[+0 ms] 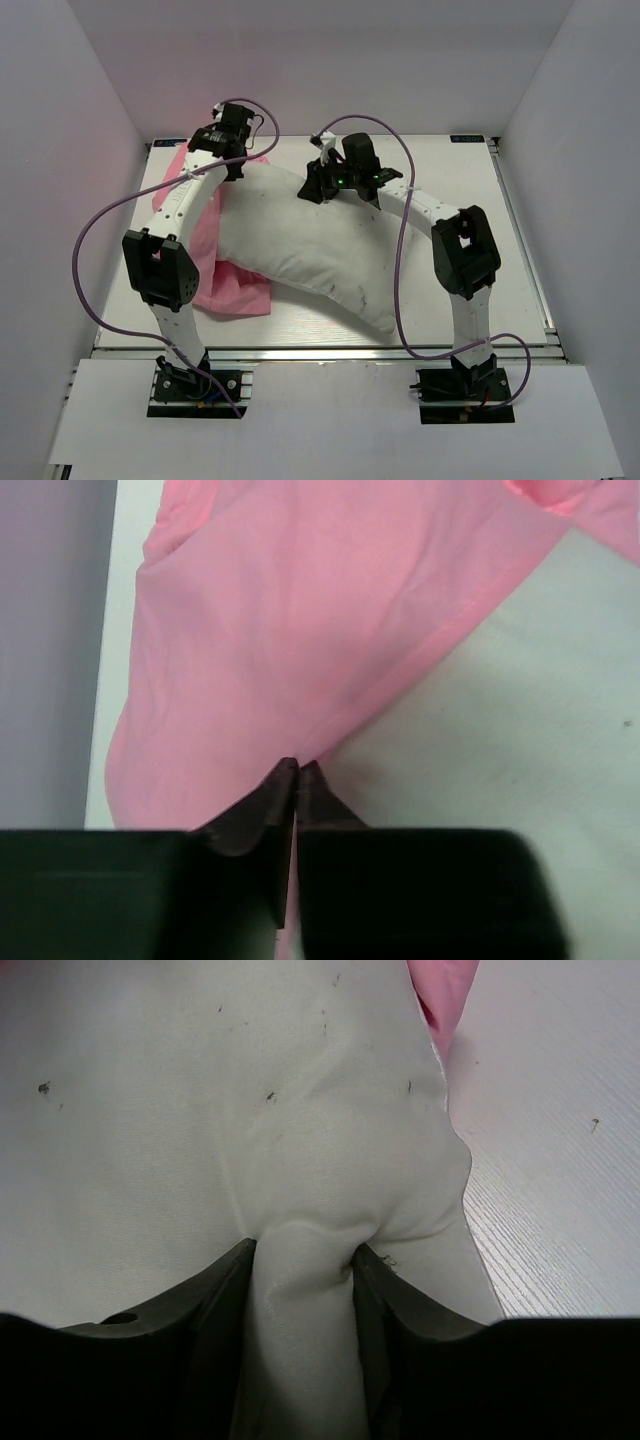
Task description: Put the pillow into the pillowcase
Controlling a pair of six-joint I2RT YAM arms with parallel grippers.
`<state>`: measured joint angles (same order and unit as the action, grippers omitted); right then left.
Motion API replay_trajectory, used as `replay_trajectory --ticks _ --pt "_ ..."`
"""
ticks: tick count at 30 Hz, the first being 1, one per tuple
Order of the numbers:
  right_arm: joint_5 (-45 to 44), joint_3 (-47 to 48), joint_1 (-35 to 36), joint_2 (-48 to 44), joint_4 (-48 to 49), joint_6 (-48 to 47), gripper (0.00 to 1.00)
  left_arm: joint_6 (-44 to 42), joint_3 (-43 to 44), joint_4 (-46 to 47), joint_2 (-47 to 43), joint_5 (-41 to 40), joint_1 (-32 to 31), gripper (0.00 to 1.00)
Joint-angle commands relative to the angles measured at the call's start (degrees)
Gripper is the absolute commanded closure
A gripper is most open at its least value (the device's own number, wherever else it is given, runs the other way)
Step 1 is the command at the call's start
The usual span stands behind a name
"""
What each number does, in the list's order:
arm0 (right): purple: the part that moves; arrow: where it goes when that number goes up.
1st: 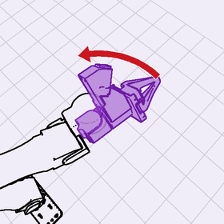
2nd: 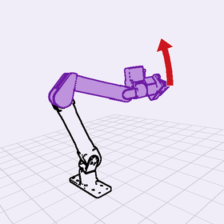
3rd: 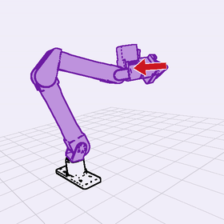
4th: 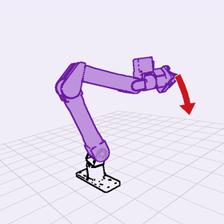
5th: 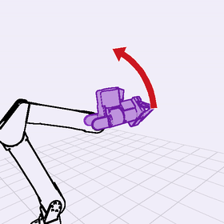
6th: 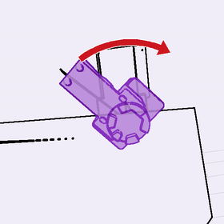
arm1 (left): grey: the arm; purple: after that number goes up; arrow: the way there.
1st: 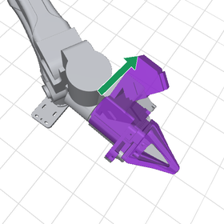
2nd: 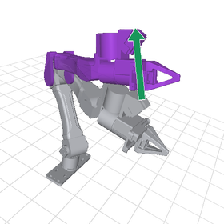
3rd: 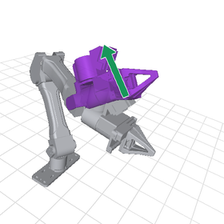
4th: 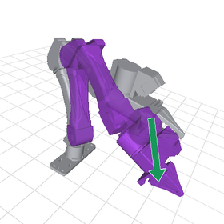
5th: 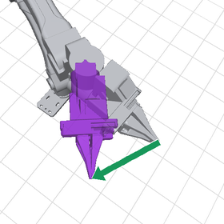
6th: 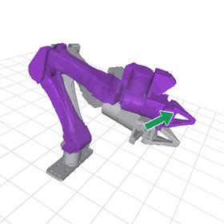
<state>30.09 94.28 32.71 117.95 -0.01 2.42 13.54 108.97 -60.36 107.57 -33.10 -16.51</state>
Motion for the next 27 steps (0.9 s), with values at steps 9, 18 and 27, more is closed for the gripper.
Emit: replay_trajectory --ticks 9,18,27 --pt "11.4 10.2 3.0 3.4 -2.7 9.4 1.0 2.5 6.3 1.1 -1.2 29.6 -1.9 1.0" --pt "14.0 14.0 0.8 -7.8 19.1 32.8 1.0 20.3 22.1 14.0 -1.0 50.9 -2.3 1.0" --pt "4.6 2.2 -7.7 -16.5 26.7 36.5 1.0 42.1 -4.1 43.0 -15.8 57.4 -4.3 1.0"
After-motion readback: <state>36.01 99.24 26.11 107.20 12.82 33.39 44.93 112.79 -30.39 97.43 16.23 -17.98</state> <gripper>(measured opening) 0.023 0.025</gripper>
